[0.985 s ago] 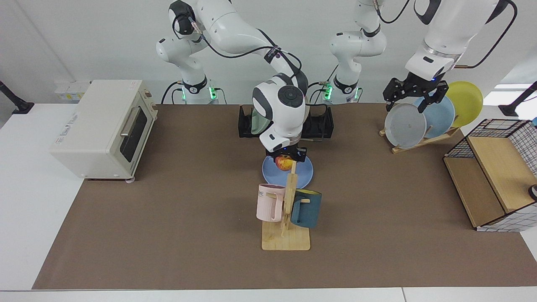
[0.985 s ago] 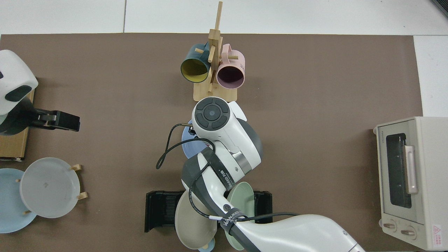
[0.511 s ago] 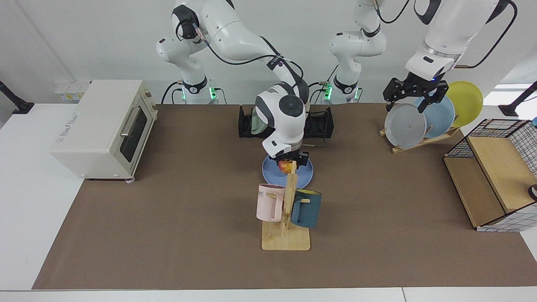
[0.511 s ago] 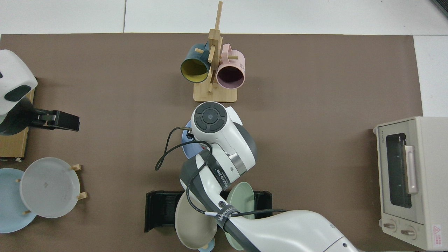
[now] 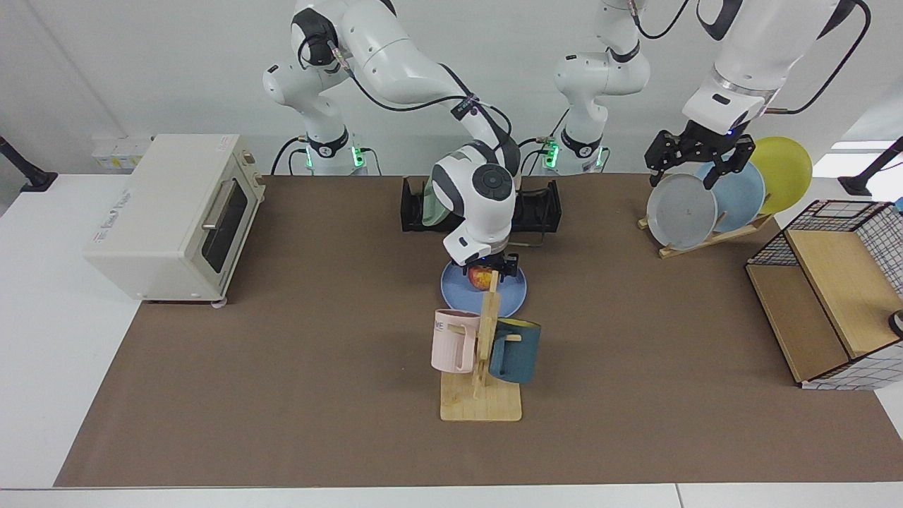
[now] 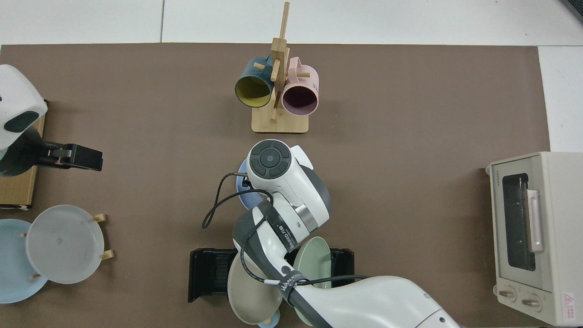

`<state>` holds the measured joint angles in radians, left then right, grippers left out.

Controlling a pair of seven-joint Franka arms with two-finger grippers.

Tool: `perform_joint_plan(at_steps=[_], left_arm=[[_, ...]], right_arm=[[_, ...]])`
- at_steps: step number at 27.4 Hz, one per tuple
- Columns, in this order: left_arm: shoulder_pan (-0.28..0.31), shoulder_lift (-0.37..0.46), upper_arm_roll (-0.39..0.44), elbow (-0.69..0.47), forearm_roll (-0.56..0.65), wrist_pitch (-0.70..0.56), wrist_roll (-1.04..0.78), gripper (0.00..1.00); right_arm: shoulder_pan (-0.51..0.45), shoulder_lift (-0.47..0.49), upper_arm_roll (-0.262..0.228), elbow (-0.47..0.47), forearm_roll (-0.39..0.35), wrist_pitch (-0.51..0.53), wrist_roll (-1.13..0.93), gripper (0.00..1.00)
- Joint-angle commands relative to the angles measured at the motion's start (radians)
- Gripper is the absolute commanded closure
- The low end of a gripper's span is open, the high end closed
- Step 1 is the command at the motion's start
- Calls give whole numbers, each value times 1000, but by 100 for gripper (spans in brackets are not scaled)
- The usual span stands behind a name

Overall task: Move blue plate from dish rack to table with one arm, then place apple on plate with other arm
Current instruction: 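Carry the apple with the right gripper over the blue plate, then lower the apple onto the blue plate and open the right gripper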

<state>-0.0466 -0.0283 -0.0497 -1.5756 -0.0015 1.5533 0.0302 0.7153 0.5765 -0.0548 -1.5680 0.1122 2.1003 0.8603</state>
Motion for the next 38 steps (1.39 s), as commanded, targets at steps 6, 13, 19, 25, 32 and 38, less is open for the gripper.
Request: perform_joint_plan(at_steps=[6,13,19,25,32,38], left_arm=[[4,-25,4,3,-12,-7,8,0],[4,-30,2,3,-12,-7,8,0],[4,-30,4,6,-12,-7,8,0],[4,-30,2,6,-12,-7,8,0],[4,-32,2,6,-12,-7,8,0],[4,-38,2,6,-11,-9,8,0]], right_arm=[[-10,-61,-11,22,6,-61,-67,0],[-10,-147,-85,40,-5,-140,-231,0],[-77,-222,-105,26,-2,-181,-397,0],[-160,-283,-106,8,-11,-241,-546,0],[-260,-371,-106,-83,-15,-246,-722,0],[-364,-400,-106,-86,-26,-287,-863,0]])
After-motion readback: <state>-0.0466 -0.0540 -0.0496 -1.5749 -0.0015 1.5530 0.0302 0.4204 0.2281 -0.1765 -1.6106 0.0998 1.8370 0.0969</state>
